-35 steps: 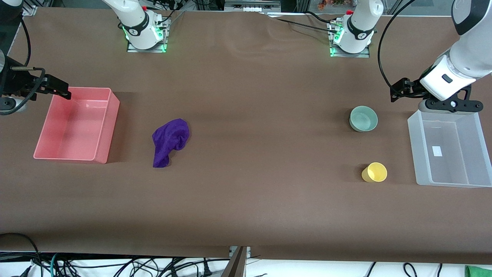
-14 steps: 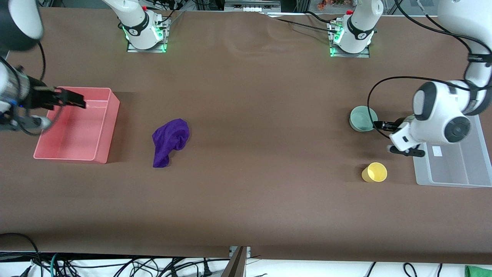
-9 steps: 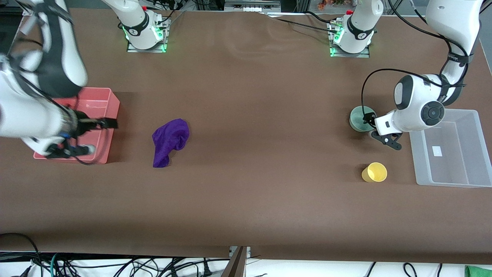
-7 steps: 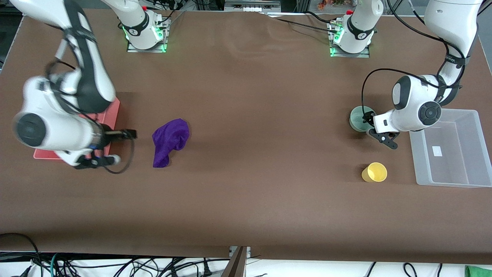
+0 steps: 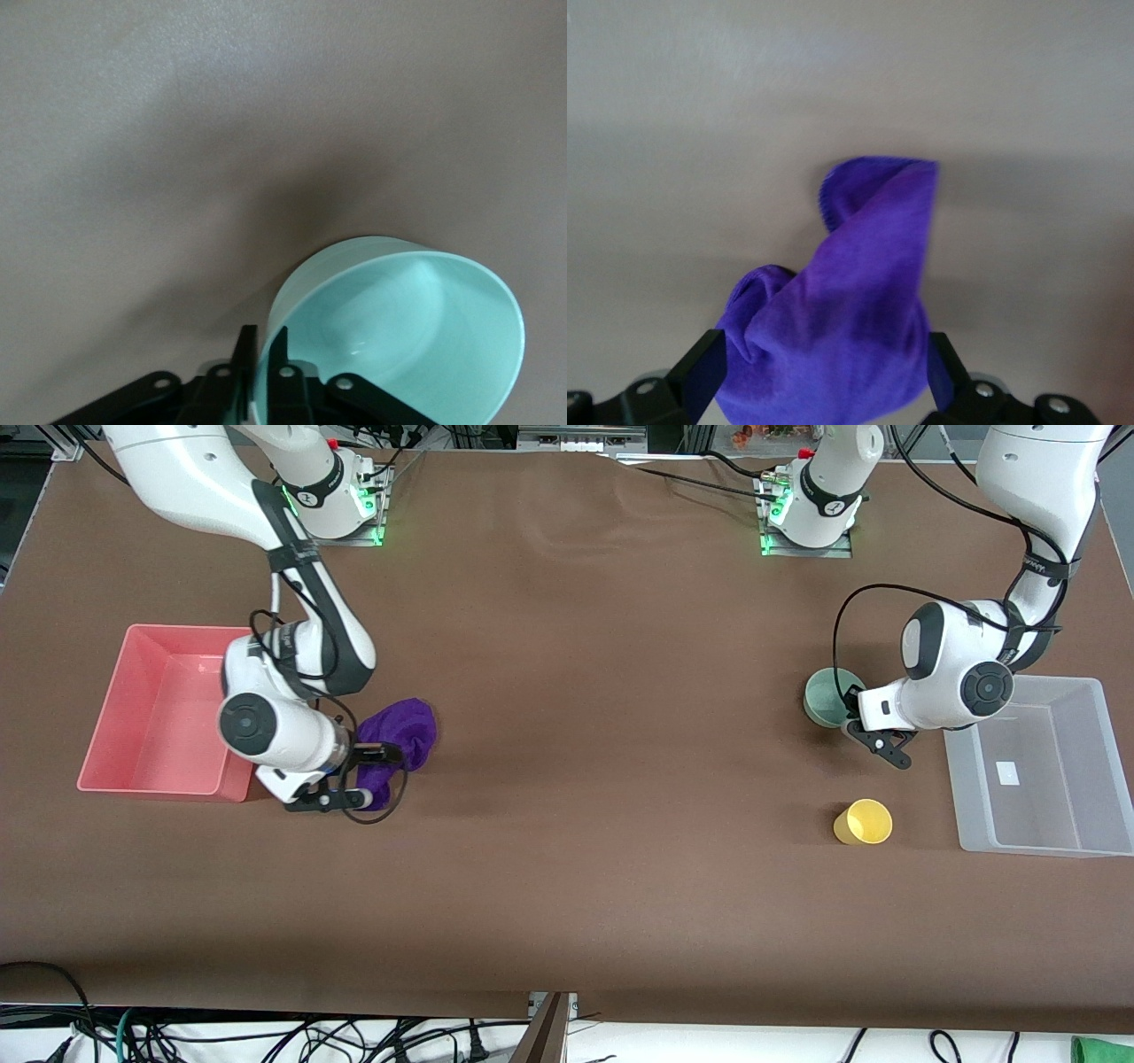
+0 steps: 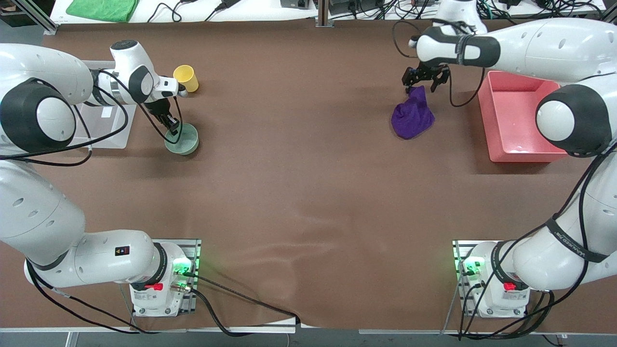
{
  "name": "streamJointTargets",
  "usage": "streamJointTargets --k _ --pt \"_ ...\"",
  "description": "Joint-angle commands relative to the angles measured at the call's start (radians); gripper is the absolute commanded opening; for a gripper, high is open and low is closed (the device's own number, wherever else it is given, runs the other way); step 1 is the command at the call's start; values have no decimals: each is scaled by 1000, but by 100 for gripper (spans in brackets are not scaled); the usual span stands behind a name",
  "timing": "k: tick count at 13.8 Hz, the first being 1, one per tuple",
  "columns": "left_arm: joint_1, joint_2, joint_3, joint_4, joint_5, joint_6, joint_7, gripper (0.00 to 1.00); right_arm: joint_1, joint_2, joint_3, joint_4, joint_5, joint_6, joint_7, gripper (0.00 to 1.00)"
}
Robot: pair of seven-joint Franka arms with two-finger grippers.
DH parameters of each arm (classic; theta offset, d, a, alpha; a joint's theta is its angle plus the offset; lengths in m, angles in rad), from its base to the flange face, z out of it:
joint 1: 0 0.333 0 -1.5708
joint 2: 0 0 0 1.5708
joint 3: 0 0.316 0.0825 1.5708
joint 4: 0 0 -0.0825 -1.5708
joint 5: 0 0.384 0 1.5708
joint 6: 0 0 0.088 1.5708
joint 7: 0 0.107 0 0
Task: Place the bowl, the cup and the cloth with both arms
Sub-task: 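Grasp the purple cloth with the right gripper while the left gripper grasps the bowl, then carry the cloth into the pink bin while the left gripper carries the bowl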
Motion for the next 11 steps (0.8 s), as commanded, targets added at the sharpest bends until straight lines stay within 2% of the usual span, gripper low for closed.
streamJointTargets --k 1,2,3,4,5,6,8,9,11 --pt "9 -8 -7 18 25 -7 25 0 12 4 1 -75 14 112 12 100" --pt "9 -11 -5 35 25 -29 42 0 12 6 1 -108 12 169 12 99" --pt "9 -16 -5 61 25 -64 53 0 12 10 1 -135 11 227 10 78" --pt "9 -34 -5 89 23 -120 63 0 12 12 1 -161 11 278 12 45" --pt "9 -54 -3 131 25 -191 74 0 14 12 2 -178 11 318 12 17" --pt "9 -65 0 193 25 -283 88 0 15 12 2 -183 11 323 12 0" --pt "15 -45 27 366 51 -476 99 0 21 11 2 -183 11 320 10 0" --pt "21 -31 39 449 107 -538 102 0 21 6 2 -182 11 320 9 0" --pt "90 -25 43 524 164 -566 111 0 15 -23 2 -166 11 300 -2 0"
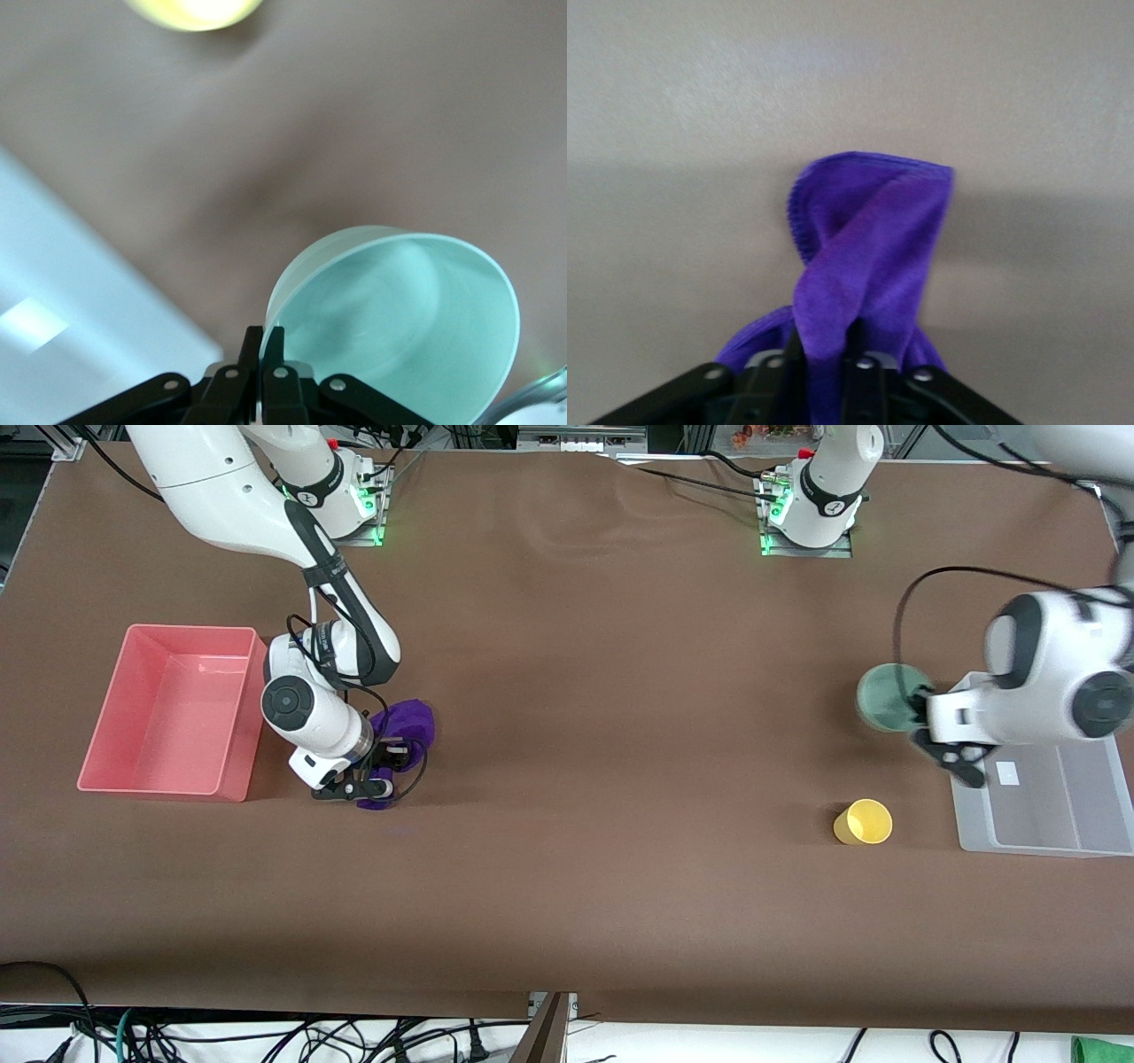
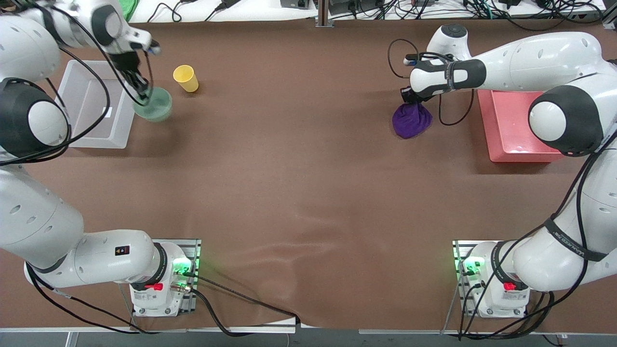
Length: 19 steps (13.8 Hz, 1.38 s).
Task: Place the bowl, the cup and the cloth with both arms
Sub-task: 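Carry the cloth into the pink bin while the left gripper carries the bowl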
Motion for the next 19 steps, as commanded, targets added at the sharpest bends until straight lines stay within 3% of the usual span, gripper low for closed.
streamJointTargets --k 1,4,6,9,10,11,12,13,16,19 --pt "107 54 1 127 63 -46 60 0 -7 -70 -2 14 9 -56 -17 0" --pt "228 208 1 280 72 -34 177 0 -65 -143 -10 138 -2 -321 -59 0" --pt "272 328 1 376 72 23 253 0 -123 -163 -42 221 0 -481 -209 0" --pt "306 431 -1 379 64 165 264 0 -128 -189 -201 238 -2 -587 -386 0" --pt "306 448 -1 377 64 204 264 4 -128 -186 -247 235 -2 -589 -443 0" --pt "305 454 -1 379 67 215 264 38 -131 -182 -288 229 -2 -589 -501 0" --pt "306 445 -1 379 66 212 265 92 -136 -179 -322 227 -2 -589 -542 0" --pt "305 437 -4 385 64 201 267 100 -137 -179 -348 227 -2 -592 -557 0" --pt "283 335 -34 393 60 103 261 100 -139 -212 -387 240 -2 -731 -560 0" --pt "196 247 -65 394 57 37 212 100 -140 -208 -445 217 -5 -744 -603 0"
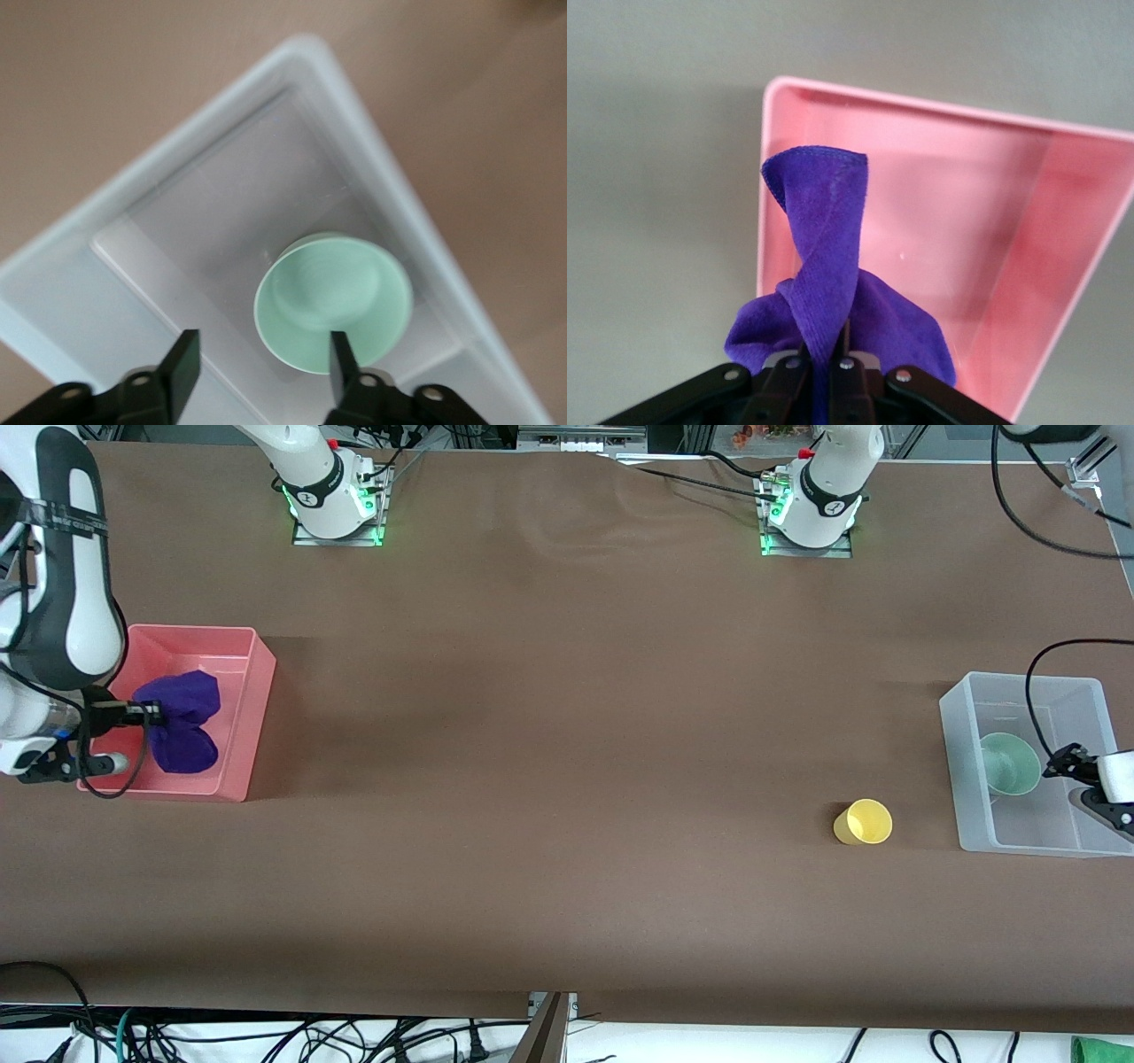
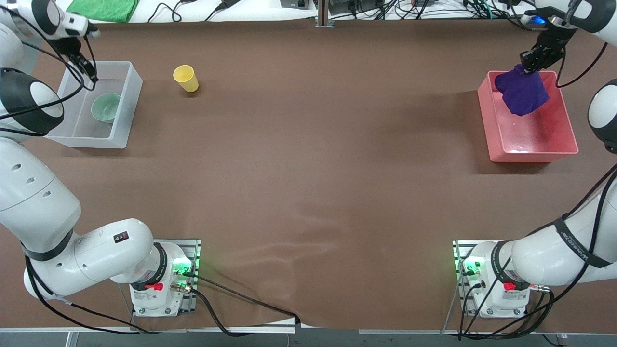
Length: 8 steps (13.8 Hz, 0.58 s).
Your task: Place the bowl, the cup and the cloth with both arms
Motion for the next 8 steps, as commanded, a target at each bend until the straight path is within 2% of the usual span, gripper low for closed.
streamJointTargets --k 1,5,6,7,8 --pt "-107 -73 -5 -19 0 -41 -88 100 3 -10 -46 -43 -3 -11 -46 0" --pt "-213 -41 -18 -24 -107 -31 -369 100 -4 -4 -63 -132 -2 35 -45 0" --pt "-215 -2 -18 -23 -136 -23 -383 100 -7 -1 -65 -157 -2 56 -43 9" --pt "-214 34 -18 -23 -193 15 -386 98 -9 4 -65 -169 0 72 -42 71" --pt "-214 66 -18 -26 -245 76 -386 95 -14 6 -66 -168 0 73 -42 100"
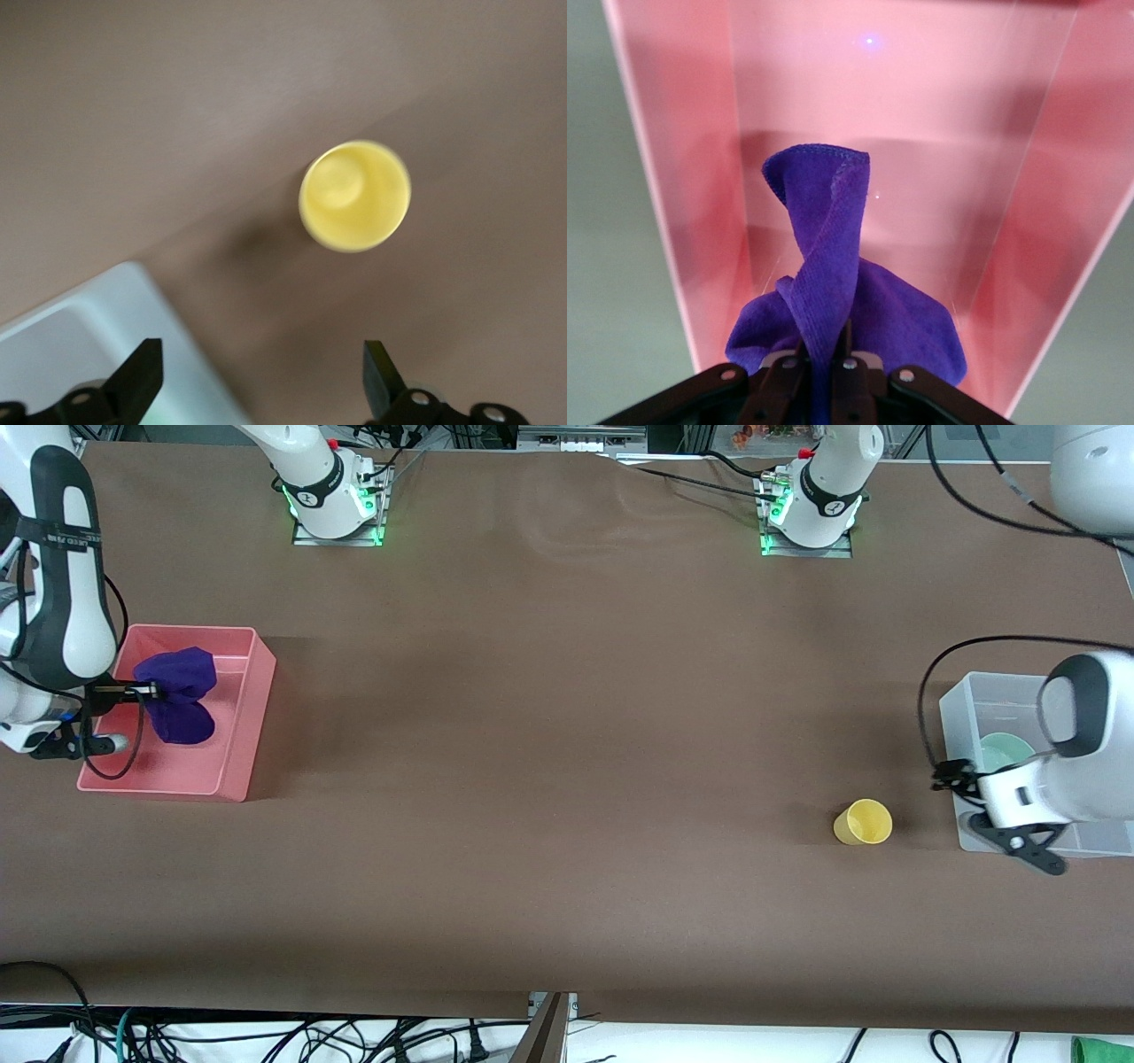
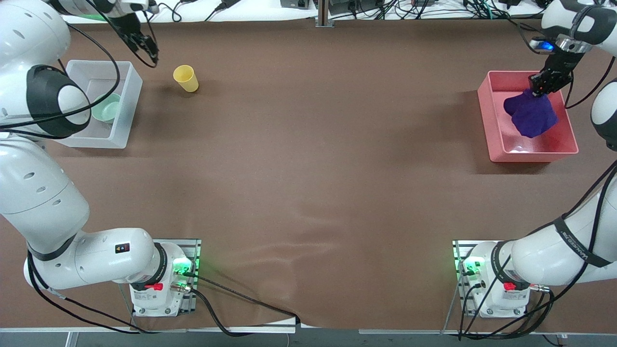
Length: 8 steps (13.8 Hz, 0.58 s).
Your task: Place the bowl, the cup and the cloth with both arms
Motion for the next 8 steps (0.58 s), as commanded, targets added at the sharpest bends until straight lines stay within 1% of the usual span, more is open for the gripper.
streamJointTargets --k 1,2,3,4,5,6,8 --pt "15 105 3 8 -116 125 -11 92 -7 -17 -4 -10 4 13 -12 100" --pt "15 128 3 6 -150 152 -11 84 -5 -28 -2 3 8 9 -8 100" --pt "17 145 3 6 -195 162 -13 66 -4 -45 4 32 9 3 -8 100" --pt "20 162 4 6 -228 163 -13 44 1 -54 9 72 9 -28 -6 100" --pt "27 177 4 8 -238 163 -11 10 5 -54 21 132 14 -78 -5 100" --pt "29 182 4 8 -239 163 -10 0 5 -54 44 192 14 -135 -5 100" --pt "30 177 4 11 -236 162 -8 0 5 -62 90 293 15 -224 -3 100"
